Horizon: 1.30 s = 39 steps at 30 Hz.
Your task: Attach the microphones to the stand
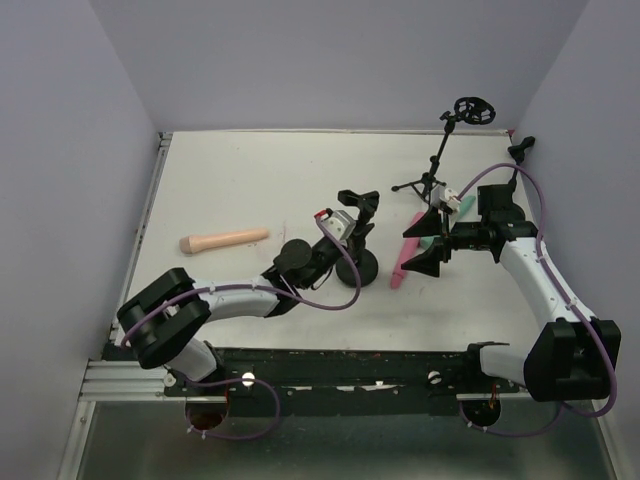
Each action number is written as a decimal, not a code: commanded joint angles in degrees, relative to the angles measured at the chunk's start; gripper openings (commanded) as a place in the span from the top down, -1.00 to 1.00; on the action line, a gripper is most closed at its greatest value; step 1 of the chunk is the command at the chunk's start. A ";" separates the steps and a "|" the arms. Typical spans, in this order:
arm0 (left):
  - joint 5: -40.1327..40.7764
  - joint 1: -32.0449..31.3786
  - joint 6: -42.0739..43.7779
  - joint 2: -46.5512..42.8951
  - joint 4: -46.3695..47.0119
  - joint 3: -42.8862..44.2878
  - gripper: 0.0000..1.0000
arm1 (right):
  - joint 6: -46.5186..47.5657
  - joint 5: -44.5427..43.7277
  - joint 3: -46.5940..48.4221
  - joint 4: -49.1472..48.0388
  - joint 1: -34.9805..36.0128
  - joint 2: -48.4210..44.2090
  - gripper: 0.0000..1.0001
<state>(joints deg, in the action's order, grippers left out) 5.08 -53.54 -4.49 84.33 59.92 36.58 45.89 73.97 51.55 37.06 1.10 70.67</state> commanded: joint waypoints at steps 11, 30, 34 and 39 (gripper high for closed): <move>6.08 -2.10 -4.21 1.90 3.54 -0.10 -0.35 | -0.10 -0.76 -0.49 -0.76 -0.05 -0.10 -1.00; 1.18 11.22 -22.72 -40.46 -59.47 -5.37 -0.97 | 2.19 -2.34 0.13 1.17 0.04 -1.15 -1.00; -7.26 24.42 -36.88 -43.73 -59.83 -7.31 -0.97 | 2.27 -2.78 0.04 1.00 0.04 -1.07 -1.00; -4.05 33.49 -56.82 -38.30 -67.28 -4.16 -0.97 | 2.01 -2.78 0.04 1.00 0.04 -1.15 -1.00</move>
<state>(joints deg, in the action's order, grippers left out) 1.63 -24.93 -41.06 41.91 2.59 30.06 46.63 72.10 51.53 37.19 1.10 70.37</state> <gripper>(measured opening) 0.985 0.998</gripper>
